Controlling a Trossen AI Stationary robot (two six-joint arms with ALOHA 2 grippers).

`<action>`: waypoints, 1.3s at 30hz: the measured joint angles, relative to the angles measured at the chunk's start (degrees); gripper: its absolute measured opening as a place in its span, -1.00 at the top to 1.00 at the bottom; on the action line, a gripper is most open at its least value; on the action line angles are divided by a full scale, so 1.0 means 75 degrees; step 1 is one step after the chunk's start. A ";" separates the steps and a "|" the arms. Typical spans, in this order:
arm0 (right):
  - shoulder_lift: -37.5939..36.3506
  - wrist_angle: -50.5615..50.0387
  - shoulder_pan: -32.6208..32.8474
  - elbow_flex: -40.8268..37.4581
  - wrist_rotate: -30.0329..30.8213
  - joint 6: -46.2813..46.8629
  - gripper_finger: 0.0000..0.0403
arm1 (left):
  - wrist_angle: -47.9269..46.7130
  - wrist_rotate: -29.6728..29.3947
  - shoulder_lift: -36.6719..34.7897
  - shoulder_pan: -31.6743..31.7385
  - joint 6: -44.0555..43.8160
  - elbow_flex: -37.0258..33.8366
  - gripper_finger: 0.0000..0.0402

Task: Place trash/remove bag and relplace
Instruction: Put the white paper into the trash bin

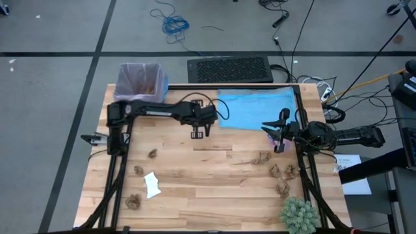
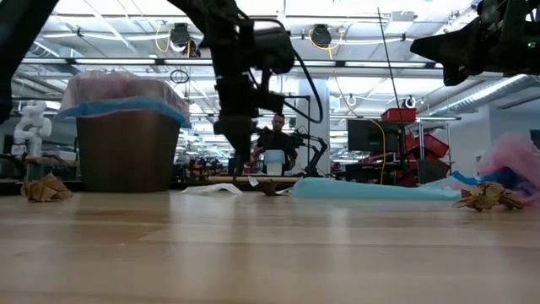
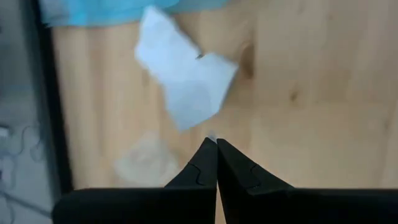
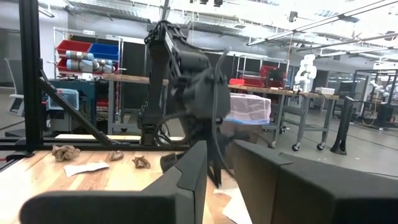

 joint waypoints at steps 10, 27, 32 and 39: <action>0.0001 -0.0003 0.0000 0.0002 0.0003 -0.0008 0.65 | 0.0537 0.0504 0.0236 0.0000 0.0179 0.0033 0.83; 0.0001 -0.0009 0.0000 0.0000 0.0003 -0.0011 0.65 | 0.1161 0.0437 0.0674 0.0114 0.0168 0.0073 0.16; 0.0001 -0.0006 0.0000 0.0002 0.0003 -0.0016 0.65 | 0.1470 -0.0253 0.0913 0.0128 0.0210 0.0074 0.19; 0.0000 -0.0012 0.0000 0.0002 0.0000 -0.0125 0.65 | 0.1538 -0.0408 0.0999 0.0309 0.0341 0.0073 0.90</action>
